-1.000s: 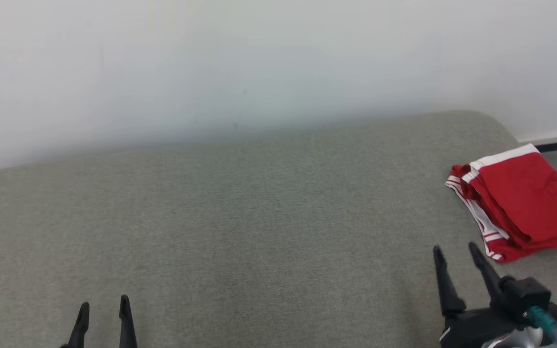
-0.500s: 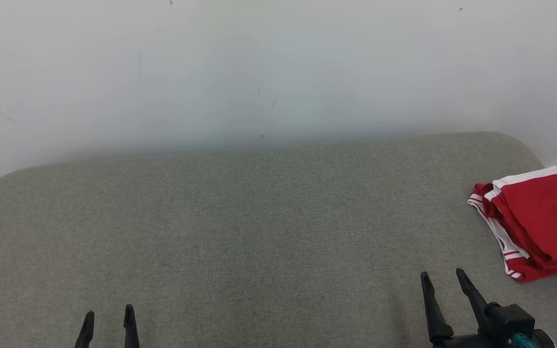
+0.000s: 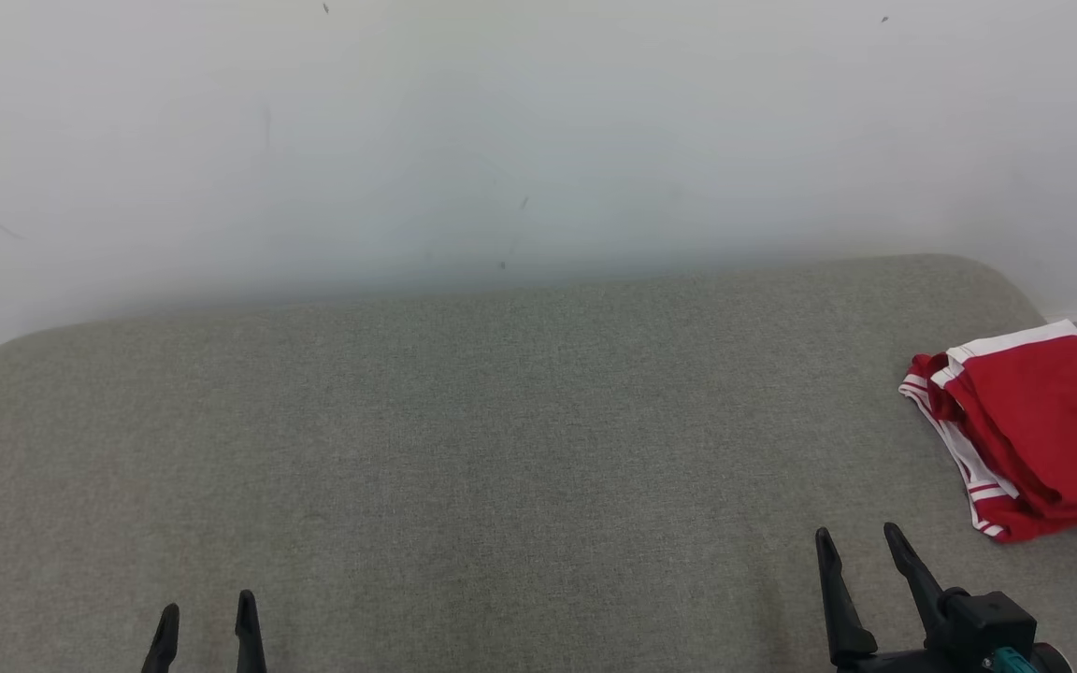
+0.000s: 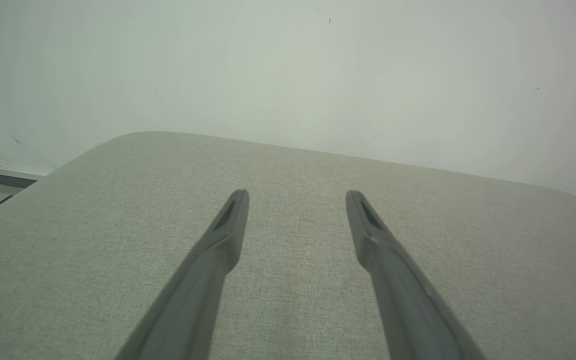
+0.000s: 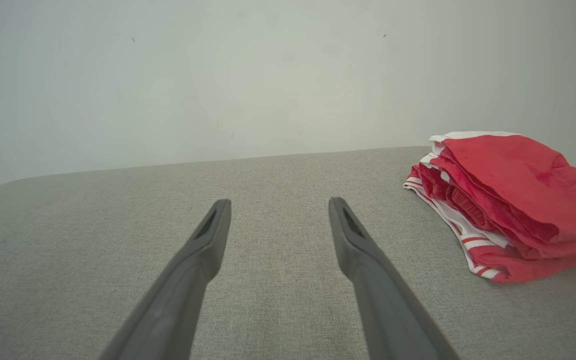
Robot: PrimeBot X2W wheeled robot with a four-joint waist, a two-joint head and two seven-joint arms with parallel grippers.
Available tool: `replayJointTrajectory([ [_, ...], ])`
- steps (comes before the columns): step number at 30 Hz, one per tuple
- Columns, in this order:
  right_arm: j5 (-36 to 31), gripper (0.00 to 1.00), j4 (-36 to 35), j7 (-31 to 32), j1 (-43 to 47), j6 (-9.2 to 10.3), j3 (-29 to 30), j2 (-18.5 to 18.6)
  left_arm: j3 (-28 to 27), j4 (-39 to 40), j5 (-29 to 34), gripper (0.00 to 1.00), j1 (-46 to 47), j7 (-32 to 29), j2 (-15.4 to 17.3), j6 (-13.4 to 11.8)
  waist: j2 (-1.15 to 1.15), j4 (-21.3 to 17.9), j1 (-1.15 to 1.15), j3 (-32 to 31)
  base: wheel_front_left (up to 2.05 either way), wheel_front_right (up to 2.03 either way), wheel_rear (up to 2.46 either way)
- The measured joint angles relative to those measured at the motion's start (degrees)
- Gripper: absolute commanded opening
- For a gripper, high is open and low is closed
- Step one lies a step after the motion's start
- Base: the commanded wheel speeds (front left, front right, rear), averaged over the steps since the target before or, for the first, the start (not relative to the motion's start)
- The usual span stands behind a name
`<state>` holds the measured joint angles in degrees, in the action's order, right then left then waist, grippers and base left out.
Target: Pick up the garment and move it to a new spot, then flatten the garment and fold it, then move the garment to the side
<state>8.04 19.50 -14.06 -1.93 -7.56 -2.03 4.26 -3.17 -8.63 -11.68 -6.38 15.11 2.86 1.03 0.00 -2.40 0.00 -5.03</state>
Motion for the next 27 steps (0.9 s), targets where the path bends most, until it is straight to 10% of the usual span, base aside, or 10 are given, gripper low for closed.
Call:
replayJointTrajectory([
  [3,0.0,1.0,-0.05,0.18,0.07,0.0,0.02,-0.13,-0.08,-0.01,-0.09,1.0,0.0,0.0,0.0,0.07,0.0,-0.05,0.0,0.04,0.0,0.0,0.0],
  [4,0.0,0.0,-0.05,0.19,0.07,0.0,0.02,-0.16,-0.09,-0.03,-0.11,0.0,0.0,0.0,0.0,0.09,0.0,-0.07,0.0,0.03,0.0,0.0,0.0],
  [27,13.45,0.0,3.97,3.99,3.58,0.0,1.11,-0.48,-0.19,-5.99,-13.01,0.0,-0.48,-3.93,-0.76,1.02,0.0,0.17,0.0,0.58,0.0,0.0,0.0],
])
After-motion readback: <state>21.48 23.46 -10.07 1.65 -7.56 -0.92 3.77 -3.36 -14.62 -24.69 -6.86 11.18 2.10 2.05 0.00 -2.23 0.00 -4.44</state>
